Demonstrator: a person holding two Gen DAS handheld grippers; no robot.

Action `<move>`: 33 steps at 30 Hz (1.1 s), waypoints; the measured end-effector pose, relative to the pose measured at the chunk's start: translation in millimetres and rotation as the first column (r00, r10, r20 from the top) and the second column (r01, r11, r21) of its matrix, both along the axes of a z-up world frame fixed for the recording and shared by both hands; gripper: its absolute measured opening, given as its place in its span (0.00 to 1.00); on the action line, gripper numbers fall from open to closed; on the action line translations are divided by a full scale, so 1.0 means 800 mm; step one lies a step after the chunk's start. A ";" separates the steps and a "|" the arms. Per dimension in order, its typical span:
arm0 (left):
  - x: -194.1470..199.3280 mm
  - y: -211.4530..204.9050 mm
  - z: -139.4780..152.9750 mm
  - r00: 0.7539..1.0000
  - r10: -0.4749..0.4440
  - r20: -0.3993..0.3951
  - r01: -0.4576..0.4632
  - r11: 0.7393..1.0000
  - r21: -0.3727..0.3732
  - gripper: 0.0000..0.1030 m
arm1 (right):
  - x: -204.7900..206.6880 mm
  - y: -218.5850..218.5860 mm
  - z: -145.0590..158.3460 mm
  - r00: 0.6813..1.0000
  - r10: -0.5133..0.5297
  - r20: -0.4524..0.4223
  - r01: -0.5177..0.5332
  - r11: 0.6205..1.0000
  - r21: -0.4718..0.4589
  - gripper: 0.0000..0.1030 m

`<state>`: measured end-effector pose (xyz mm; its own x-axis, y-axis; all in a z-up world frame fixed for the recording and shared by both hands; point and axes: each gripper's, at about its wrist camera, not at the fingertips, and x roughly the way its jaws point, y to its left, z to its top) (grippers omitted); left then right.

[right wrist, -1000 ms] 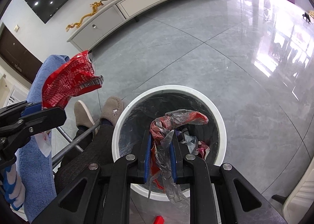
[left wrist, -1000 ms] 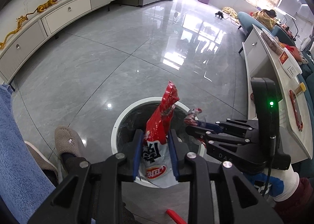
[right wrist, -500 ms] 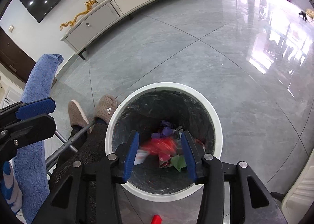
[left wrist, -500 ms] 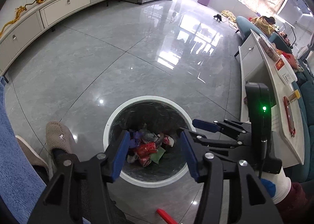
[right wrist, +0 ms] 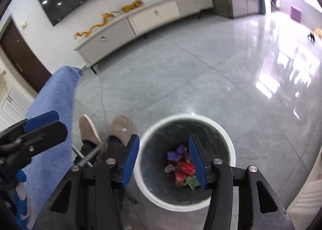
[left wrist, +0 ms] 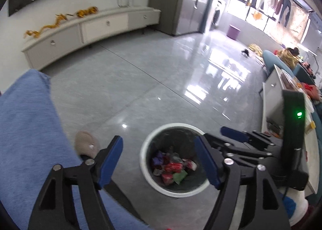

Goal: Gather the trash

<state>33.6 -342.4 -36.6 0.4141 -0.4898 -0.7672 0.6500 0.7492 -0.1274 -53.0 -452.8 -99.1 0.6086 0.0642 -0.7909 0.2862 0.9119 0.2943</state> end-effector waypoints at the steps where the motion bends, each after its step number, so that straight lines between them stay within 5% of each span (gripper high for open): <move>1: -0.001 0.009 0.004 1.000 0.015 0.016 -0.015 1.000 -0.002 0.77 | 0.001 0.010 0.011 1.000 0.008 0.017 -0.008 1.000 -0.013 0.52; 16: -0.019 0.199 0.045 0.932 0.304 0.198 -0.306 0.952 -0.021 0.78 | -0.003 0.146 0.114 0.982 0.090 0.163 -0.070 0.990 -0.123 0.68; 23: -0.028 0.229 0.043 0.908 0.361 0.212 -0.361 0.932 -0.041 0.79 | -0.013 0.188 0.131 0.975 0.097 0.201 -0.055 0.977 -0.208 0.88; 33: -0.020 0.235 0.037 0.875 0.417 0.246 -0.420 0.906 -0.043 0.79 | -0.021 0.184 0.134 0.975 0.036 0.220 0.033 0.952 -0.303 0.99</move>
